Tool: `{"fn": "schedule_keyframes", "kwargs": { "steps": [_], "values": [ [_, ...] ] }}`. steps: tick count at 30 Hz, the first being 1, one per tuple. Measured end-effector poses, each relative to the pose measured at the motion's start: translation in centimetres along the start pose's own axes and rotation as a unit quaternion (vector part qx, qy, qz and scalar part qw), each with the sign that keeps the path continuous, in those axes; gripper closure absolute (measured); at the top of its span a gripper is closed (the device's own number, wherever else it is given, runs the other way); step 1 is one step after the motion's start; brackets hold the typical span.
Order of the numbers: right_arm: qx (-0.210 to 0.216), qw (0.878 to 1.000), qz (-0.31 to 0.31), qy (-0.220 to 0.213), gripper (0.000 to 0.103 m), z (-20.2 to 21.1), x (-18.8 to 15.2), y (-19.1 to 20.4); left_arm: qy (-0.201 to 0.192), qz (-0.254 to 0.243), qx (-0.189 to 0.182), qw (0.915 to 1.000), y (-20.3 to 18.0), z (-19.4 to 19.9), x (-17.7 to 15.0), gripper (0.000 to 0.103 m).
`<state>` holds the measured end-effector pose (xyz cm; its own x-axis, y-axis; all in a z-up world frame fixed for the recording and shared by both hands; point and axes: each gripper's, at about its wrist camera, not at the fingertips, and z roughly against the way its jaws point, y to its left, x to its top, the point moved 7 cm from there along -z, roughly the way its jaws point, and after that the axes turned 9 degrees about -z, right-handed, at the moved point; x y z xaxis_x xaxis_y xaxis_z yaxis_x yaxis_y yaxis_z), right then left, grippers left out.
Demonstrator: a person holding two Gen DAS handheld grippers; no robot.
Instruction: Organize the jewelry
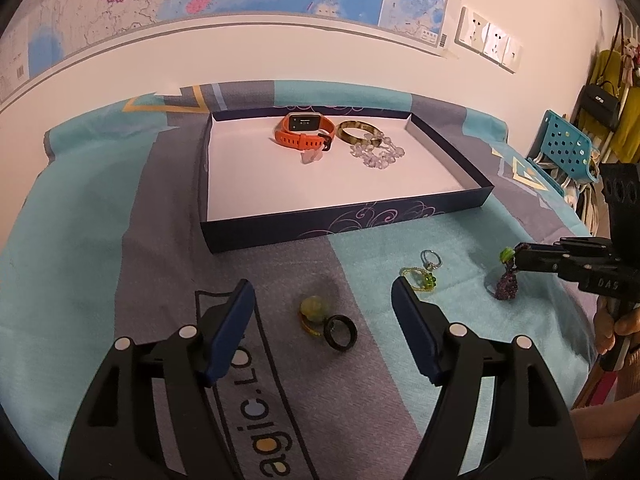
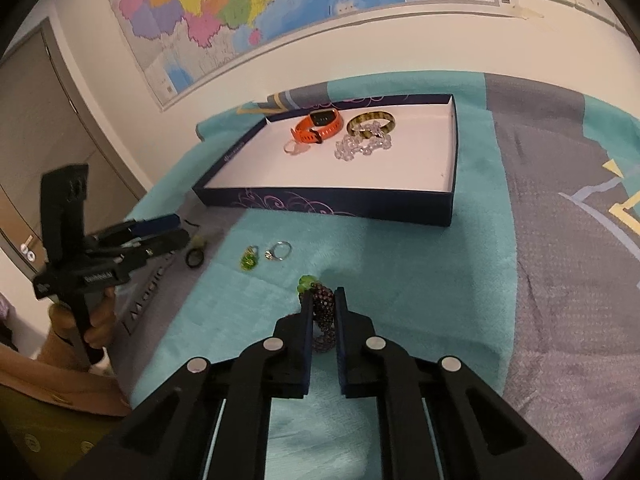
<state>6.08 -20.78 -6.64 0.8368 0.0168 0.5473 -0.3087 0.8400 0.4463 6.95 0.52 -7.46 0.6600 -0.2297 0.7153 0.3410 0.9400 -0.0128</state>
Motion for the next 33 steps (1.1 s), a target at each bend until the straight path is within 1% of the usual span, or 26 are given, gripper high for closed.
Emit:
{"fn": "schedule_keyframes", "kwargs": {
  "steps": [5,6,9,12,15,18,23,33],
  "values": [
    [0.017,1.0,-0.011,-0.004,0.094,0.3,0.4,0.3,0.0,0.0,-0.002,1.0,-0.1,0.0,-0.1,0.032],
    [0.026,0.999,-0.018,-0.005,0.094,0.4,0.6,0.3,0.0,0.001,-0.003,1.0,-0.2,0.0,-0.1,0.032],
    [0.028,0.999,-0.029,-0.006,0.094,0.3,0.8,0.1,0.0,0.001,-0.005,1.0,-0.2,0.0,-0.2,0.032],
    [0.027,0.999,-0.045,-0.001,0.092,-0.4,1.0,-0.4,0.001,0.002,-0.006,1.0,-0.2,0.0,-0.2,0.032],
    [0.046,0.998,-0.053,0.003,0.092,-0.8,1.0,-0.2,0.001,0.002,-0.007,1.0,-0.2,0.0,-0.3,0.032],
    [0.036,0.999,-0.036,-0.002,0.093,-0.9,1.2,0.4,0.001,-0.001,-0.006,1.0,-0.3,0.0,-0.4,0.032],
    [0.036,0.998,-0.039,-0.013,0.094,-0.4,1.5,0.2,0.002,-0.001,-0.009,1.0,-0.4,0.0,-0.5,0.032],
    [0.039,0.999,-0.032,-0.009,0.094,0.3,1.1,0.1,0.008,-0.021,-0.018,0.9996,-1.1,0.2,-1.3,0.032]
  ]
}}
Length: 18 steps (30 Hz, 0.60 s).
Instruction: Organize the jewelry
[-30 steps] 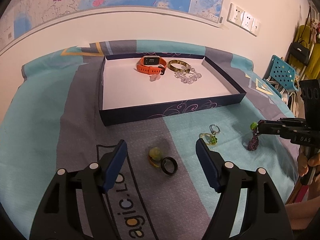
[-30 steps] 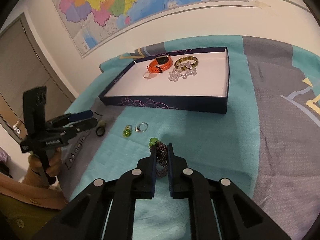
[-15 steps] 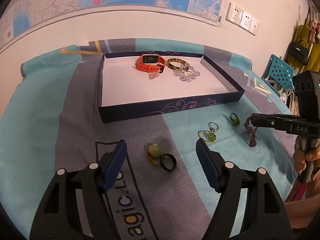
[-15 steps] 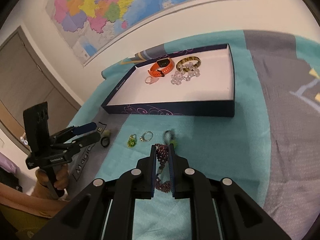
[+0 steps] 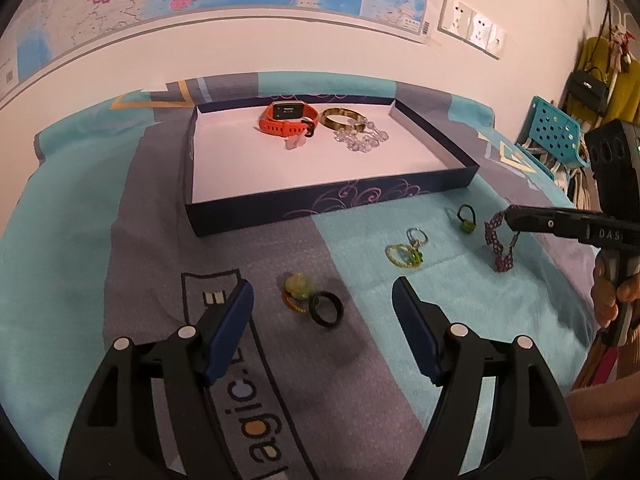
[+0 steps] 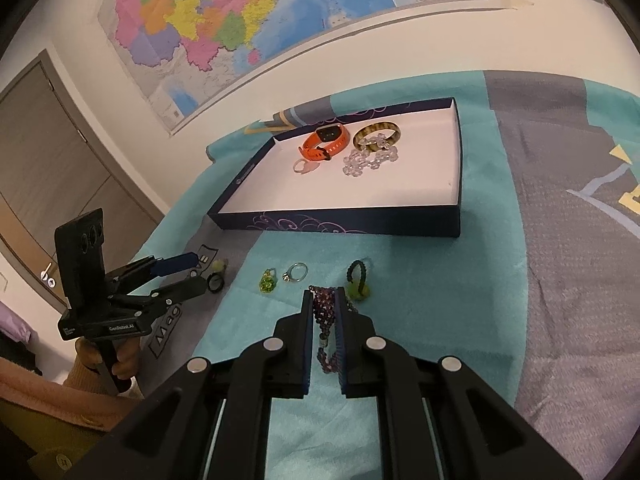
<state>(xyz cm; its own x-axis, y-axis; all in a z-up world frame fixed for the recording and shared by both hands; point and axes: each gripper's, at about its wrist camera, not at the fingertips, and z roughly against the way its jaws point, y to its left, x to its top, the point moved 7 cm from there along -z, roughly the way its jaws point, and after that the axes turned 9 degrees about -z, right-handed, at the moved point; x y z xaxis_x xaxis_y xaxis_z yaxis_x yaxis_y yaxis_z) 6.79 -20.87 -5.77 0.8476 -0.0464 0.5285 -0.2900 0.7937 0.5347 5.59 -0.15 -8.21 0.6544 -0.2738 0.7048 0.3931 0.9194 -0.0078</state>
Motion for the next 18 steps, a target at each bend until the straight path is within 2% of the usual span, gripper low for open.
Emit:
{"fn": "schedule_keyframes", "kwargs": {
  "steps": [6,11,18],
  "values": [
    [0.001,1.0,0.004,0.012,0.093,-0.8,-0.6,0.3,0.009,-0.003,-0.016,0.9998,-0.5,-0.3,-0.3,0.044],
    [-0.002,1.0,0.002,0.017,0.093,-1.4,-1.0,0.3,0.016,-0.009,-0.028,0.9994,-1.2,-0.6,-0.5,0.058],
    [-0.007,1.0,-0.004,0.021,0.092,-1.6,-1.4,-0.4,0.025,-0.018,-0.041,0.9987,-2.0,-1.0,-0.9,0.071]
  ]
}}
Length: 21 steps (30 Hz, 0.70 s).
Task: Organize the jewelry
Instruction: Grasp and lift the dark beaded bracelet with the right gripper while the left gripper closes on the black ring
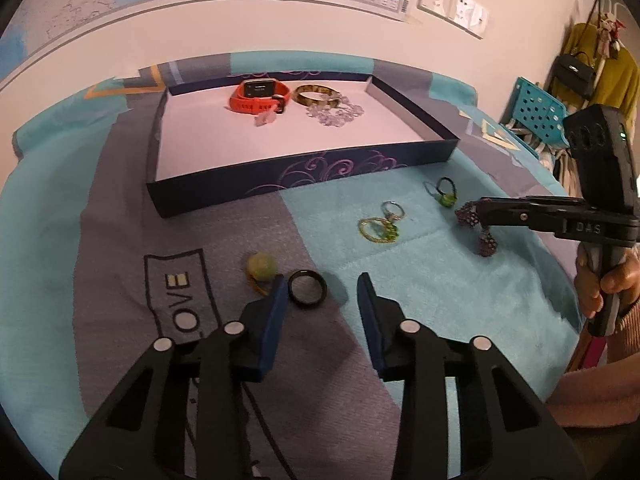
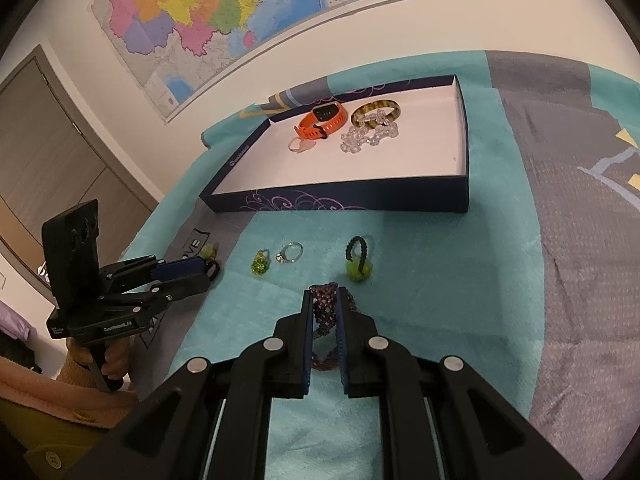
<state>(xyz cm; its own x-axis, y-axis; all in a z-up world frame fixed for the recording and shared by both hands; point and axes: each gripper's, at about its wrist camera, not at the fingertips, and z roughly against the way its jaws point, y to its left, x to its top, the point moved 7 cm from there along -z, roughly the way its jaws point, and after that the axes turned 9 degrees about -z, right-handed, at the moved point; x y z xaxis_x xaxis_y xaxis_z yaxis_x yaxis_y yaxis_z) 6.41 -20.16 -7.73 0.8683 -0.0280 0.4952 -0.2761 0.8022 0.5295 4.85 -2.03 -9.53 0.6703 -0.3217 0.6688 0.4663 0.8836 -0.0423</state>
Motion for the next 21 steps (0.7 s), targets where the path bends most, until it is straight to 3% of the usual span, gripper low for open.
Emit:
{"fn": "schedule_keyframes", "kwargs": {
  "steps": [11,15,21],
  "values": [
    [-0.008,1.0,0.0,-0.002,0.088,0.09,-0.15,-0.21,0.008,-0.008,0.001,0.9999,-0.25,-0.34,-0.03,0.066],
    [-0.013,1.0,-0.005,-0.01,0.072,0.63,0.08,-0.71,0.01,-0.01,0.009,0.9999,0.11,-0.61,0.34,0.063],
    [-0.023,1.0,-0.003,-0.009,0.064,0.64,-0.14,-0.85,0.013,-0.017,0.012,0.9997,0.03,-0.95,0.52,0.063]
  ]
}}
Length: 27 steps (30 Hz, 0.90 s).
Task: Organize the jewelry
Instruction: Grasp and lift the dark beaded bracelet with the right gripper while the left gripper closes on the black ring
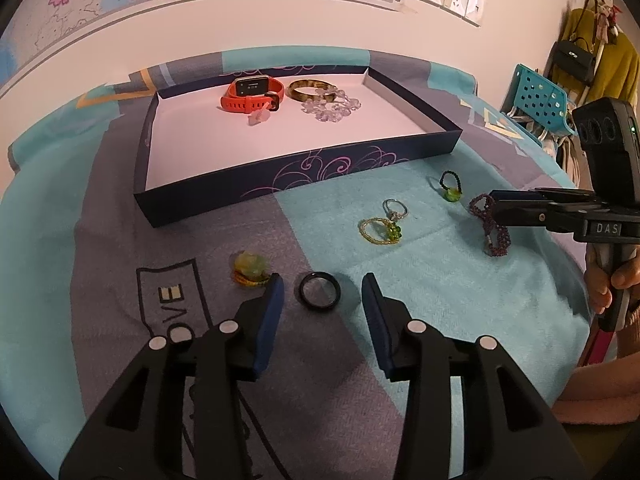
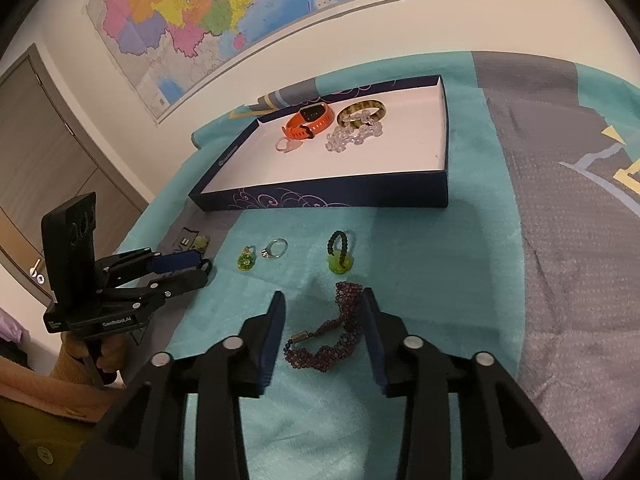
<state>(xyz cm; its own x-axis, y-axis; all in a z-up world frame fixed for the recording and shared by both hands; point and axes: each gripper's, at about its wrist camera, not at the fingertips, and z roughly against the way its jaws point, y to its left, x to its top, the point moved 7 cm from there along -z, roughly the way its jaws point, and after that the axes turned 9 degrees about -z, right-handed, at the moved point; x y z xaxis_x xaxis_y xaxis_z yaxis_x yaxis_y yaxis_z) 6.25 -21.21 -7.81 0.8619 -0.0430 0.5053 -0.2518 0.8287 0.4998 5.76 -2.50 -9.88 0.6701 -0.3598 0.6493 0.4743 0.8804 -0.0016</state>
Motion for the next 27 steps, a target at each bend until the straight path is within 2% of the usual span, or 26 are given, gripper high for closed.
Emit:
{"fn": "schedule_keyframes", "kwargs": {
  "steps": [7,11,13,15,17,23,26,27],
  "values": [
    [0.002,1.0,0.003,-0.004,0.063,0.2,0.2,0.3,0.002,-0.007,0.007,0.9999,-0.2,-0.2,0.0,0.065],
    [0.017,1.0,-0.003,-0.012,0.063,0.7,0.4,0.5,0.002,-0.006,0.014,0.9999,-0.1,-0.2,0.0,0.076],
    [0.002,1.0,0.001,-0.017,0.063,0.9,0.5,0.3,0.002,-0.003,0.014,0.9999,0.0,-0.2,0.0,0.081],
    [-0.01,1.0,0.003,-0.016,0.061,0.8,0.5,0.0,0.001,-0.001,0.014,0.9999,0.1,-0.1,0.0,0.081],
    [-0.025,1.0,0.005,-0.011,0.056,0.5,0.2,-0.3,0.001,-0.002,0.016,0.9999,0.0,-0.1,0.0,0.081],
    [-0.068,0.997,0.043,-0.003,0.055,-0.6,-0.7,0.3,-0.001,-0.001,0.021,0.9998,0.0,0.0,0.0,0.081],
    [-0.093,0.994,0.065,-0.005,0.06,-1.0,-0.8,0.6,-0.001,-0.001,0.022,0.9998,0.0,0.0,0.0,0.081],
    [-0.102,0.992,0.071,-0.006,0.071,-1.0,-0.8,0.6,-0.001,-0.001,0.021,0.9998,0.0,0.1,0.0,0.081]
  ]
}}
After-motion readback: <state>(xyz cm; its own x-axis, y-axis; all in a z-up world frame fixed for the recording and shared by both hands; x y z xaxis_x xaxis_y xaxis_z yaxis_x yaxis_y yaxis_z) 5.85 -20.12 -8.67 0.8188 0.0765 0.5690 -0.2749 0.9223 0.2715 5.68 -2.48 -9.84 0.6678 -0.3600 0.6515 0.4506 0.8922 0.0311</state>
